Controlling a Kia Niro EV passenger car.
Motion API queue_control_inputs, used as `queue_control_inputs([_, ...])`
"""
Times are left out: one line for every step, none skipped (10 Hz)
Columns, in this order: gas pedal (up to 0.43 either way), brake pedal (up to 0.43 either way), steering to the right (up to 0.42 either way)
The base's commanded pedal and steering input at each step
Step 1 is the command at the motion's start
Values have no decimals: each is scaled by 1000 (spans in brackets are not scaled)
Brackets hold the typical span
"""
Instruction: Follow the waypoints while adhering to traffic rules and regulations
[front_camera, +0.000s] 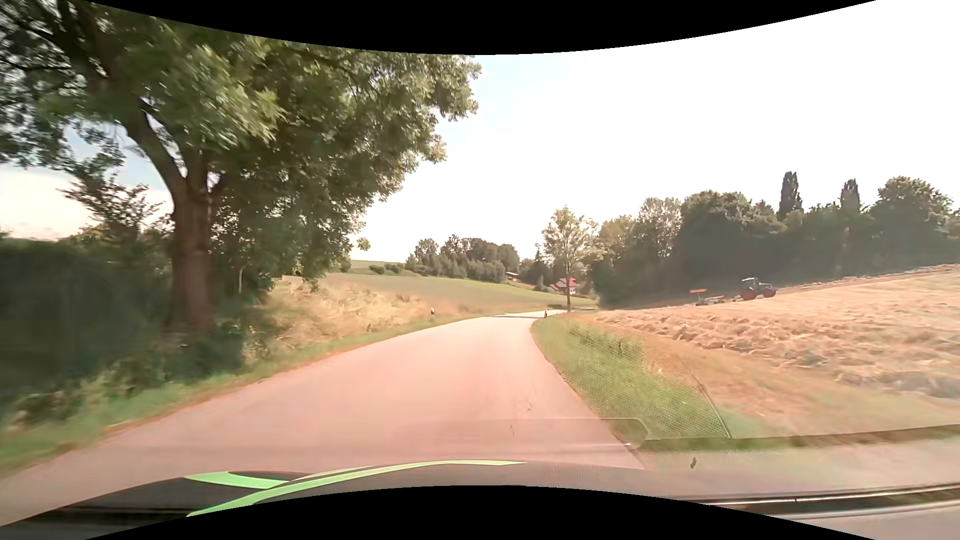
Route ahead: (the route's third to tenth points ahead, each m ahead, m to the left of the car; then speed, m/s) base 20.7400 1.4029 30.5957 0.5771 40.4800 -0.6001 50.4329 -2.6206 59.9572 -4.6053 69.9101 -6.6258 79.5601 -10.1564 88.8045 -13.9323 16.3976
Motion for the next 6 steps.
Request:
queue_control_inputs([0,67,18])
queue_control_inputs([0,61,18])
queue_control_inputs([0,67,16])
queue_control_inputs([0,67,16])
queue_control_inputs([0,67,16])
queue_control_inputs([0,67,18])
